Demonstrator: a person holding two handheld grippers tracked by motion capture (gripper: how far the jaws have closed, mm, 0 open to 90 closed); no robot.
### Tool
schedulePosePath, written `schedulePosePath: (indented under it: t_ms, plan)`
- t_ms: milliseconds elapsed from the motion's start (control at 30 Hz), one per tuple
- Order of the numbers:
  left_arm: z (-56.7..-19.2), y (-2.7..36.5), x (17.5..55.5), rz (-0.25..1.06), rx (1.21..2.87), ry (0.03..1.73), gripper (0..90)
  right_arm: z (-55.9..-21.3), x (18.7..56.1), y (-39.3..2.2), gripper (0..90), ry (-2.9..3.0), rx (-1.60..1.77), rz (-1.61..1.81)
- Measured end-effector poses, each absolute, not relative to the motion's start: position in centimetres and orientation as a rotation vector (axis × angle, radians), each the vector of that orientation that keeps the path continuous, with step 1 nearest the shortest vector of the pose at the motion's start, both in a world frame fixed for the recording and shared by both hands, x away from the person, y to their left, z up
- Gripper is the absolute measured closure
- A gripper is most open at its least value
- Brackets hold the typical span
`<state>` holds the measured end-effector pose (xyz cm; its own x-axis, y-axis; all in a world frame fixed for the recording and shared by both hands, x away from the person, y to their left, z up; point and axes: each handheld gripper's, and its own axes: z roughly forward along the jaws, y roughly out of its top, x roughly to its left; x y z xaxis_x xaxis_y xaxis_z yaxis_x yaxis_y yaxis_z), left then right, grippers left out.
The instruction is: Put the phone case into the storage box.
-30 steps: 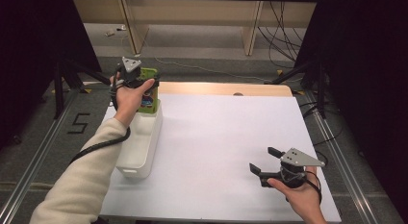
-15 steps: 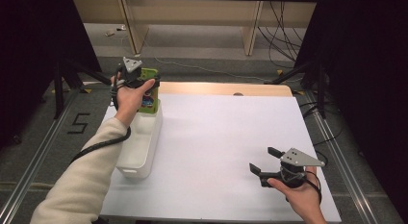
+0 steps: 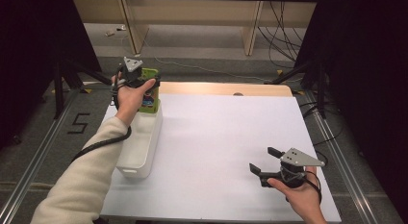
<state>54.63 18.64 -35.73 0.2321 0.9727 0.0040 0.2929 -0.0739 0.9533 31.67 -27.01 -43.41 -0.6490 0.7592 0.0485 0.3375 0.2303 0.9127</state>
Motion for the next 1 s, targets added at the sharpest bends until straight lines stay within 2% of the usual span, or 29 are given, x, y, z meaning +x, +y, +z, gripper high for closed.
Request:
schedulePosePath:
  t_ms: [1000]
  plan:
    - [-36.57,18.8,55.09,0.896,1.569,1.23,16.2,-43.43,31.69,-27.0,11.8,2.104,1.009,1.399]
